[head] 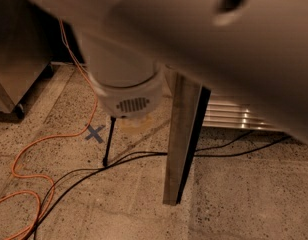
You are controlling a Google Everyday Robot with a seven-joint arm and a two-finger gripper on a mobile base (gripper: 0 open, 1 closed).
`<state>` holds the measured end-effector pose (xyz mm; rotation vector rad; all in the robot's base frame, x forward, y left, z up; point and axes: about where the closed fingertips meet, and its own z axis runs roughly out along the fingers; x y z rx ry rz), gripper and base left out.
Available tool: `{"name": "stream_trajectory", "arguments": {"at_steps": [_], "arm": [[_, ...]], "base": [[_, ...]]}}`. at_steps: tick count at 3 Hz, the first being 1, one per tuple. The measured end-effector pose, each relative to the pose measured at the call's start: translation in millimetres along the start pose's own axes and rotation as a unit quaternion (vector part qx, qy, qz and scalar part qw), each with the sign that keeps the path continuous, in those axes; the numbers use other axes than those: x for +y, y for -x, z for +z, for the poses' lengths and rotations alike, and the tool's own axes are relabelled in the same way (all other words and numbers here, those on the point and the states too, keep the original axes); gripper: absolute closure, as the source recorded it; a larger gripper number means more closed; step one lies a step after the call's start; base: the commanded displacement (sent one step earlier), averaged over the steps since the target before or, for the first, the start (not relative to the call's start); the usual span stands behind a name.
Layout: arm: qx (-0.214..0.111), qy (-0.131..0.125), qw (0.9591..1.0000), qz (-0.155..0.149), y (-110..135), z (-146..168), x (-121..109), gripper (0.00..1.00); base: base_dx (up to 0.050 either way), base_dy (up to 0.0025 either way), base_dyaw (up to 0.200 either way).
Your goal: Close left fridge door
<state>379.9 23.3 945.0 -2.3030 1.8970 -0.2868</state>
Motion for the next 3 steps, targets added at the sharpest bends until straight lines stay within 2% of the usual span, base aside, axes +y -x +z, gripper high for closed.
{"name": "stream_trajectory", "arguments": {"at_steps": [1,2,3], "arm": [[0.002,-0.009,0.9993,-0.038,39,13,-19,1.0],[0.002,-0.009,0.9993,-0.037,39,13,-19,1.0],[0.013,0.02,0.9997,0.011,13,29,-49,1.0]], "base": [[0.0,0.0,0.0],[0.0,0.0,0.0],[0.0,0.0,0.0]]}}
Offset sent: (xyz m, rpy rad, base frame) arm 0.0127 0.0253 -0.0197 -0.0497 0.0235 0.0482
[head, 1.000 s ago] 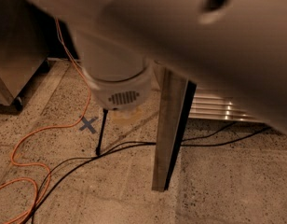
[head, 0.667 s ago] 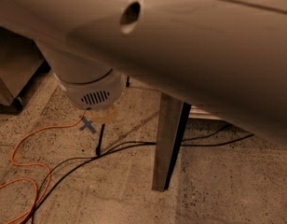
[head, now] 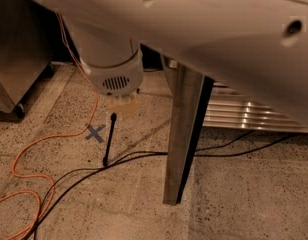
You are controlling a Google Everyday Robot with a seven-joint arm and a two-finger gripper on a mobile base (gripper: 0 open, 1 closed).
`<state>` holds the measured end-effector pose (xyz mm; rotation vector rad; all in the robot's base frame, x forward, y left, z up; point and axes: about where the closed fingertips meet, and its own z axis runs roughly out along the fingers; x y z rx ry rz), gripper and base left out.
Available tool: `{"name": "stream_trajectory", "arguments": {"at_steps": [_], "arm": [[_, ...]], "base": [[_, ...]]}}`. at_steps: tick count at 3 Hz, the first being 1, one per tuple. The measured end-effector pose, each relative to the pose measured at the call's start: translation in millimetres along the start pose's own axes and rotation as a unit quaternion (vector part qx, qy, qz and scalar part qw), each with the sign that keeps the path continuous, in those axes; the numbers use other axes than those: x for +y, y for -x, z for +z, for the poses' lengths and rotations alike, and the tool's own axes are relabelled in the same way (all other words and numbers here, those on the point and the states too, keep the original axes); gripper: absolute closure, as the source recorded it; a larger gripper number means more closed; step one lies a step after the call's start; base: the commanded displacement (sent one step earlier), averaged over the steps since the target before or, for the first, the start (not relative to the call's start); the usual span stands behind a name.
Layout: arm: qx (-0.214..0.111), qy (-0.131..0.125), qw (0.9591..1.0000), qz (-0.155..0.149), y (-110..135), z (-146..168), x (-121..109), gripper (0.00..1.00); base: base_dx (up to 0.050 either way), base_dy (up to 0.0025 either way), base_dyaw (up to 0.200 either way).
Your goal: Close left fridge door
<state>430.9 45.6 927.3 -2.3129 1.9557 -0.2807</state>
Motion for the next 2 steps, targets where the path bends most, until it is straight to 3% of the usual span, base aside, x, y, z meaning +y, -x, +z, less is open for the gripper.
{"name": "stream_trajectory", "arguments": {"at_steps": [1,2], "arm": [[0.003,0.027,0.9983,0.051,-27,22,-42,1.0],[-0.022,0.006,0.996,0.087,-37,30,-85,1.0]], "base": [[0.0,0.0,0.0],[0.0,0.0,0.0]]}}
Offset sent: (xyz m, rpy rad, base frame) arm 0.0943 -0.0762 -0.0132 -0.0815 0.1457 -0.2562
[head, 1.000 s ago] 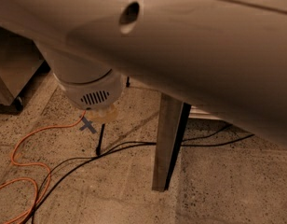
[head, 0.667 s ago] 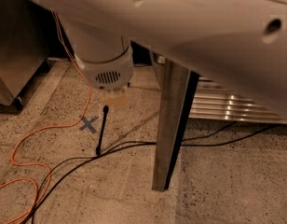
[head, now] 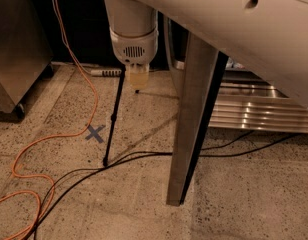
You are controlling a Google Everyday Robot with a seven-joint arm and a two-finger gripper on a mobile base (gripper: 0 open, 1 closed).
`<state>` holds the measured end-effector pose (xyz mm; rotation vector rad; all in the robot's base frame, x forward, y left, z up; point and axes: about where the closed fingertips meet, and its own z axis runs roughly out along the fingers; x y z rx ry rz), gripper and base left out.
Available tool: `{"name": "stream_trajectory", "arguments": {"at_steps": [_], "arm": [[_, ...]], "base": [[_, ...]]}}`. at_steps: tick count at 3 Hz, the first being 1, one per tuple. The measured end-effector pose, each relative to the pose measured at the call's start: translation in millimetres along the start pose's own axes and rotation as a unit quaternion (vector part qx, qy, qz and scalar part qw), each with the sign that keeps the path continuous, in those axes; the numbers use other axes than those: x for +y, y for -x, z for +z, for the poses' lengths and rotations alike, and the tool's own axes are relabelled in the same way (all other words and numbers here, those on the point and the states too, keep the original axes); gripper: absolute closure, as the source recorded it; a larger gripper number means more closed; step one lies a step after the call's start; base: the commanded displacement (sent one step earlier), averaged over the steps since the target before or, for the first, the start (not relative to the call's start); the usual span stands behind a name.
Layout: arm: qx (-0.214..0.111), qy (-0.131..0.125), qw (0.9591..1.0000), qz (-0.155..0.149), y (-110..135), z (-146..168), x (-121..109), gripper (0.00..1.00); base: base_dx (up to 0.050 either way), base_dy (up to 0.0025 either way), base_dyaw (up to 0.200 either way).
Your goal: Close left fridge door
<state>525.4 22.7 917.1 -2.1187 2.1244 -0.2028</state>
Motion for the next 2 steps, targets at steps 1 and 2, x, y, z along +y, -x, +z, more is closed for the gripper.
{"name": "stream_trajectory", "arguments": {"at_steps": [1,2], "arm": [[-0.001,0.0,1.0,0.0,0.1,0.0,-0.4,1.0],[-0.001,0.0,1.0,0.0,0.1,0.0,-0.4,1.0]], "base": [[0.0,-0.00001,-0.2],[0.0,-0.0002,-0.184]]}}
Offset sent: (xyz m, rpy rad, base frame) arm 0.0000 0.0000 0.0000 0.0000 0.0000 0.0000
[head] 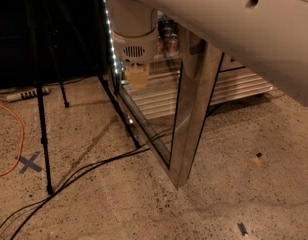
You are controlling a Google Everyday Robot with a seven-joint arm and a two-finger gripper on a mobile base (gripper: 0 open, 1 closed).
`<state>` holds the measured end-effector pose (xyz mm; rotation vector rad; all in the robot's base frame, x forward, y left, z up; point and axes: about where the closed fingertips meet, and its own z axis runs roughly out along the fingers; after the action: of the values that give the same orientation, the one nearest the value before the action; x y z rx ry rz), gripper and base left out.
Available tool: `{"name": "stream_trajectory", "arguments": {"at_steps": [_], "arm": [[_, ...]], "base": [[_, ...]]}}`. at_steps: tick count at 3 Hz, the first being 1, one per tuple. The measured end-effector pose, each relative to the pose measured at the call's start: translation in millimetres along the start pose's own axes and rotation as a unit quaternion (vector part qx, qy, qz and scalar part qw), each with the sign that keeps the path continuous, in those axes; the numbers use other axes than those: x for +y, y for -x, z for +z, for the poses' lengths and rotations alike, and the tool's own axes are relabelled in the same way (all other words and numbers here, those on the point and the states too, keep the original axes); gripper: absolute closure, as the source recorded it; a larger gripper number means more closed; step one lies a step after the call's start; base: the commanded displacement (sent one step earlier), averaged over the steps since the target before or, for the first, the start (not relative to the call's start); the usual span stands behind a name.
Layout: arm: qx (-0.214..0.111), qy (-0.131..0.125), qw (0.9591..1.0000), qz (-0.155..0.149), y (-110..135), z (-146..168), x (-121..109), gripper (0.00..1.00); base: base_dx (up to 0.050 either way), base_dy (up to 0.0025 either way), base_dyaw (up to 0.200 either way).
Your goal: Close left fridge door
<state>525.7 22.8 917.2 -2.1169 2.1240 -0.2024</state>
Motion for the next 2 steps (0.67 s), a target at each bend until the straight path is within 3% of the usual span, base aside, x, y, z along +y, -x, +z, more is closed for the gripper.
{"name": "stream_trajectory", "arguments": {"at_steps": [1,2], "arm": [[0.0,0.0,1.0,0.0,0.0,0.0,0.0,1.0],[0.0,0.0,1.0,0.0,0.0,0.0,0.0,1.0]], "base": [[0.045,-0.00194,-0.086],[0.05,-0.00001,0.0]]}}
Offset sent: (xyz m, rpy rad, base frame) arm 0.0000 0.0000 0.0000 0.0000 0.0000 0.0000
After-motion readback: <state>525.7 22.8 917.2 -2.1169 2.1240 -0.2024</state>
